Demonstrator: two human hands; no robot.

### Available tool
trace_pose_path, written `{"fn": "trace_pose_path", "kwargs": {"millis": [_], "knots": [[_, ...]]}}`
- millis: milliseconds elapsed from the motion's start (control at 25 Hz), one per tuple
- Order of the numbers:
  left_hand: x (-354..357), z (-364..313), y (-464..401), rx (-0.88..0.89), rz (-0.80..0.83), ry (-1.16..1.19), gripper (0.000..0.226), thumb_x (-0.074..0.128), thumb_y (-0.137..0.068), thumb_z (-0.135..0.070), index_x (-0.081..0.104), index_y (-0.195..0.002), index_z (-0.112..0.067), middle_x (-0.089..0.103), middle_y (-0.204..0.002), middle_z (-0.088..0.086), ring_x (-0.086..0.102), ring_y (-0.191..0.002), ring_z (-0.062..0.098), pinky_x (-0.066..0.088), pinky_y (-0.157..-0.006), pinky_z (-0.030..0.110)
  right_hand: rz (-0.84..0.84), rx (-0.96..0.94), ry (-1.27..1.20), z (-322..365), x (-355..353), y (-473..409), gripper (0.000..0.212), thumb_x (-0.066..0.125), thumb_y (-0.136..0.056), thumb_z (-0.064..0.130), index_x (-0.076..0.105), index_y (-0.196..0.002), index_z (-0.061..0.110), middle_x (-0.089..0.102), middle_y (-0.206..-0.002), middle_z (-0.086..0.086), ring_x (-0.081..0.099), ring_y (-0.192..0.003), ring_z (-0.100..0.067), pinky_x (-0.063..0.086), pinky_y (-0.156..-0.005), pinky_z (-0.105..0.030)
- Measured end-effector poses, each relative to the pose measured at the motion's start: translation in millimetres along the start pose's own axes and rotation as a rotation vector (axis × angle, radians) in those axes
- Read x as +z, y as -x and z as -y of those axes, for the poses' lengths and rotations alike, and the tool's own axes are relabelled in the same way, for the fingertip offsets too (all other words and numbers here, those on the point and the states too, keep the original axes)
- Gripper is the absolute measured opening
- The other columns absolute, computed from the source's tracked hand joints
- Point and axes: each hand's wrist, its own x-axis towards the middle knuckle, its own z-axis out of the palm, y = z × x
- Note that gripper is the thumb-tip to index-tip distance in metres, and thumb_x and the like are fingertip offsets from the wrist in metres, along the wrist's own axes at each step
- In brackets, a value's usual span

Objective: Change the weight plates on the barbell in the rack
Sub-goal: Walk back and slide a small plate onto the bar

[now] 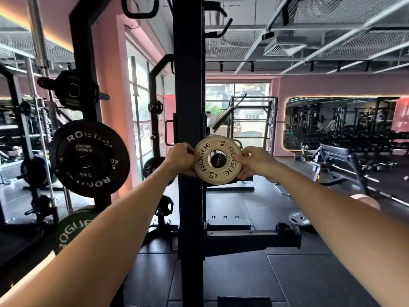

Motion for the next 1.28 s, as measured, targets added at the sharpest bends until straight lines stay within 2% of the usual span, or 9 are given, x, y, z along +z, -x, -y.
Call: {"fn": "trace_pose_path", "kwargs": {"millis": [80,200,360,440,560,680,840,1080,1280], "knots": [[6.1,5.0,-8.6,0.003,0.003,-0.016,0.007,0.061,-0.095,-0.012,0.055,-0.096,-0.009,0.071,-0.093,0.018,0.072,-0.061,0.024,0.061,-0.053,0.036,-0.005,0.014,0.007,-8.5,-0.9,-8.9,0.021,0.059,-0.095,0.018,0.046,-0.1,0.003,0.066,-0.054,-0.013,0.065,-0.044,-0.022,0.058,-0.048,-0.031],[15.7,13.5,-22.5,0.032,-0.03,-0.031,0.009,0.061,-0.095,-0.014,0.055,-0.097,-0.007,0.069,-0.095,0.017,0.072,-0.065,0.026,0.059,-0.048,0.034,-0.03,0.005,0.02,-18.4,0.2,-22.7,0.018,0.058,-0.095,0.019,0.046,-0.089,0.008,0.064,-0.063,-0.018,0.064,-0.045,-0.023,0.058,-0.049,-0.033],[29.3,30.1,-37.3,0.234,-0.184,-0.286,0.006,0.059,-0.091,-0.012,0.055,-0.089,-0.016,0.066,-0.087,0.009,0.067,-0.081,0.029,0.06,-0.067,0.044,-0.09,-0.088,0.103,-36.4,4.4,-39.9,0.017,0.056,-0.096,0.016,0.046,-0.083,0.011,0.061,-0.068,-0.02,0.062,-0.056,-0.029,0.057,-0.064,-0.043],[35.3,35.7,-44.6,0.258,-0.221,-0.309,0.01,0.057,-0.088,-0.007,0.056,-0.089,-0.017,0.066,-0.085,0.007,0.064,-0.083,0.028,0.057,-0.071,0.039,-0.107,-0.115,0.093,-45.9,5.1,-50.7,0.013,0.055,-0.096,0.016,0.049,-0.088,0.008,0.06,-0.069,-0.02,0.06,-0.055,-0.029,0.057,-0.067,-0.046],[40.1,40.4,-61.7,0.265,-0.231,-0.315,0.013,0.054,-0.087,-0.002,0.058,-0.09,-0.015,0.065,-0.085,0.006,0.063,-0.082,0.027,0.057,-0.071,0.039,-0.112,-0.124,0.097,-53.9,4.8,-69.5,0.021,0.054,-0.097,0.018,0.052,-0.104,-0.002,0.062,-0.073,-0.021,0.061,-0.057,-0.028,0.057,-0.06,-0.038],[45.9,46.8,-88.0,0.263,-0.242,-0.303,0.018,0.054,-0.083,0.001,0.057,-0.084,-0.017,0.063,-0.079,0.004,0.062,-0.078,0.027,0.059,-0.07,0.042,-0.107,-0.135,0.118,-62.6,1.8,-93.7,0.026,0.056,-0.096,0.02,0.052,-0.108,-0.003,0.063,-0.076,-0.02,0.063,-0.06,-0.031,0.058,-0.063,-0.042],[56.6,60.5,-139.1,0.262,-0.243,-0.32,0.021,0.054,-0.081,0.002,0.053,-0.078,-0.018,0.058,-0.072,0.0,0.057,-0.073,0.022,0.051,-0.061,0.031,-0.116,-0.136,0.138,-75.4,-1.2,-144.7,0.022,0.057,-0.095,0.021,0.055,-0.108,0.003,0.065,-0.075,-0.013,0.064,-0.058,-0.026,0.059,-0.061,-0.04],[72.5,77.0,-228.8,0.237,-0.221,-0.346,0.022,0.053,-0.08,0.0,0.05,-0.074,-0.021,0.057,-0.076,-0.002,0.05,-0.069,0.014,0.032,-0.05,0.016,-0.113,-0.134,0.107,-101.4,-5.4,-234.1,0.023,0.057,-0.095,0.018,0.054,-0.108,0.0,0.065,-0.077,-0.014,0.062,-0.057,-0.028,0.056,-0.069,-0.05],[88.0,94.4,-308.9,0.221,-0.204,-0.41,0.027,0.051,-0.079,0.001,0.042,-0.068,-0.022,0.054,-0.077,0.001,0.046,-0.069,0.018,0.026,-0.049,0.018,-0.135,-0.142,0.15,-123.4,-7.7,-307.3,0.026,0.058,-0.094,0.02,0.053,-0.107,-0.002,0.067,-0.079,-0.021,0.062,-0.055,-0.027,0.054,-0.054,-0.035]]}}
